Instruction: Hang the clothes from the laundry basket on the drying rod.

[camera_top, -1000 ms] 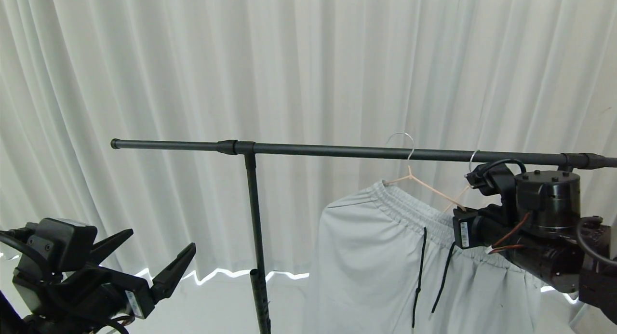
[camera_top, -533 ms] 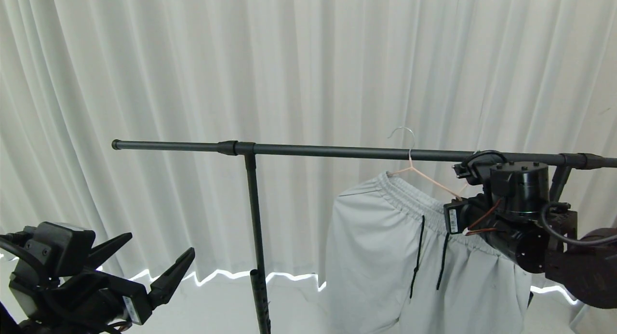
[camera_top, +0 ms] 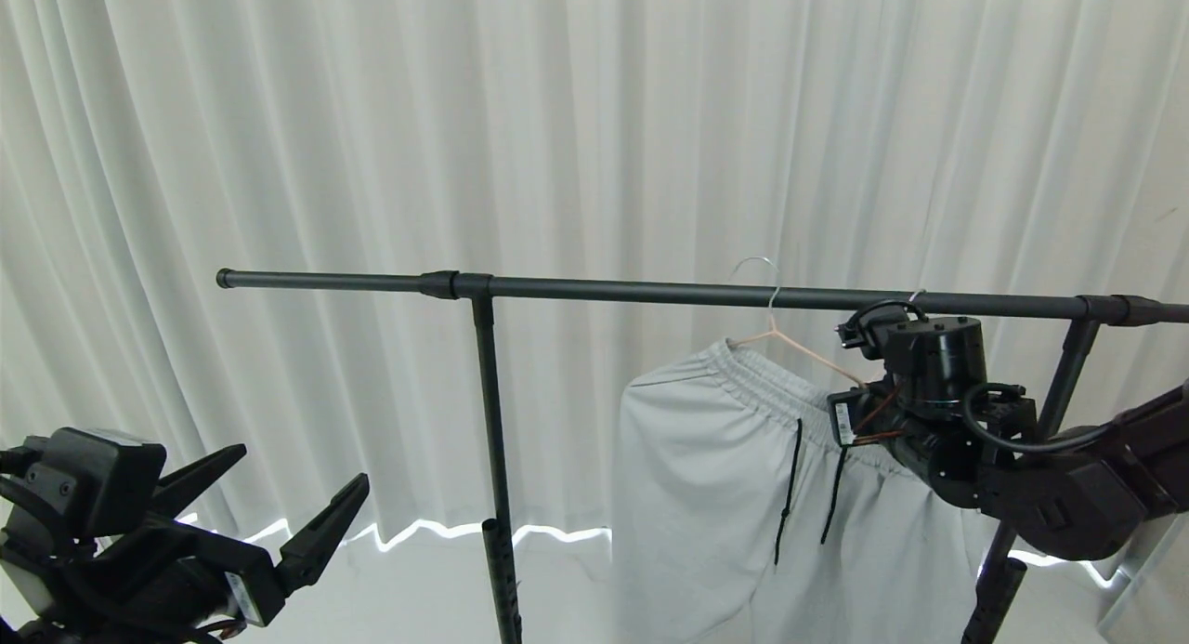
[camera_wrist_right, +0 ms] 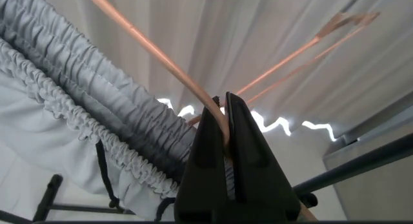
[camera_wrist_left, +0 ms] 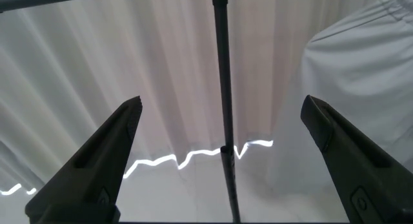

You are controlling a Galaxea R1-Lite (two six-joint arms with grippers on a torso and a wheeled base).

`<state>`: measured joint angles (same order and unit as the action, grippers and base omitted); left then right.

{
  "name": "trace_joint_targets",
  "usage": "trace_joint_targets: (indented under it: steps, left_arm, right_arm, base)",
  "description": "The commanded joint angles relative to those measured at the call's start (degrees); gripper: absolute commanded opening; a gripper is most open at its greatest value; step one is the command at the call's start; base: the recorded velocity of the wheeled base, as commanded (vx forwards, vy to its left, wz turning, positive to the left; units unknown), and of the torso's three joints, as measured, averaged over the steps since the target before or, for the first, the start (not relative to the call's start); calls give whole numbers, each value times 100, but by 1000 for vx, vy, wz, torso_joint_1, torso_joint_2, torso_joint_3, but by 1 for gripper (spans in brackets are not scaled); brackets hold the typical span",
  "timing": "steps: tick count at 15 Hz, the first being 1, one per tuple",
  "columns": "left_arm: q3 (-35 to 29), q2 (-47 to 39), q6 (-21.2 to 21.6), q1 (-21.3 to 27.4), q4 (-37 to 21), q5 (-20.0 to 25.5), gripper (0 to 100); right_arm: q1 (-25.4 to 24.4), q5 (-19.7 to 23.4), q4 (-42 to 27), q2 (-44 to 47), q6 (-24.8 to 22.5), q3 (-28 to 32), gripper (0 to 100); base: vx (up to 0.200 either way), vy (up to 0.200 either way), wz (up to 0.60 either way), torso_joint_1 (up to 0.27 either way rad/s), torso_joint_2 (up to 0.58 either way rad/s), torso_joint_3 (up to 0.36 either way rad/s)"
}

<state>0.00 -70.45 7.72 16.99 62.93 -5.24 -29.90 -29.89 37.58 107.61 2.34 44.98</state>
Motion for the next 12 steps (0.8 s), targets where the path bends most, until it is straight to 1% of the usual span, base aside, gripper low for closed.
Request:
trace_joint_targets:
  steps: [1, 3, 5, 7, 8, 10, 12]
  left_arm:
    - [0, 5, 2, -3, 0, -3, 100]
    - [0, 14, 2, -3, 9, -3, 100]
    - [0, 14, 2, -3, 0, -3, 100]
    - [0, 14, 2, -3, 9, -3, 100]
    - [0, 14, 2, -3, 9, -3, 100]
    - [0, 14, 19, -3, 0, -3, 100]
    - [0, 49, 28, -3, 9, -3, 100]
  right_arm:
    - [-33, 1, 3, 111, 3, 10, 0]
    - [-51, -131, 3, 67, -67, 10, 0]
    - [-59, -386, 3, -143, -304, 28, 0]
    - [-51, -474, -14, -319, -594, 63, 0]
    - [-51, -491, -14, -346, -647, 81, 0]
    - [28, -764, -322, -398, -990, 292, 0]
    - [28, -896, -709, -390, -1174, 608, 0]
  base:
    - [0, 0, 0, 0, 0, 0]
    - [0, 0, 0, 0, 0, 0]
    - [0, 0, 0, 0, 0, 0]
    - [0, 0, 0, 0, 0, 0]
    - [0, 0, 0, 0, 0, 0]
    - [0, 0, 0, 0, 0, 0]
    - [0, 0, 0, 0, 0, 0]
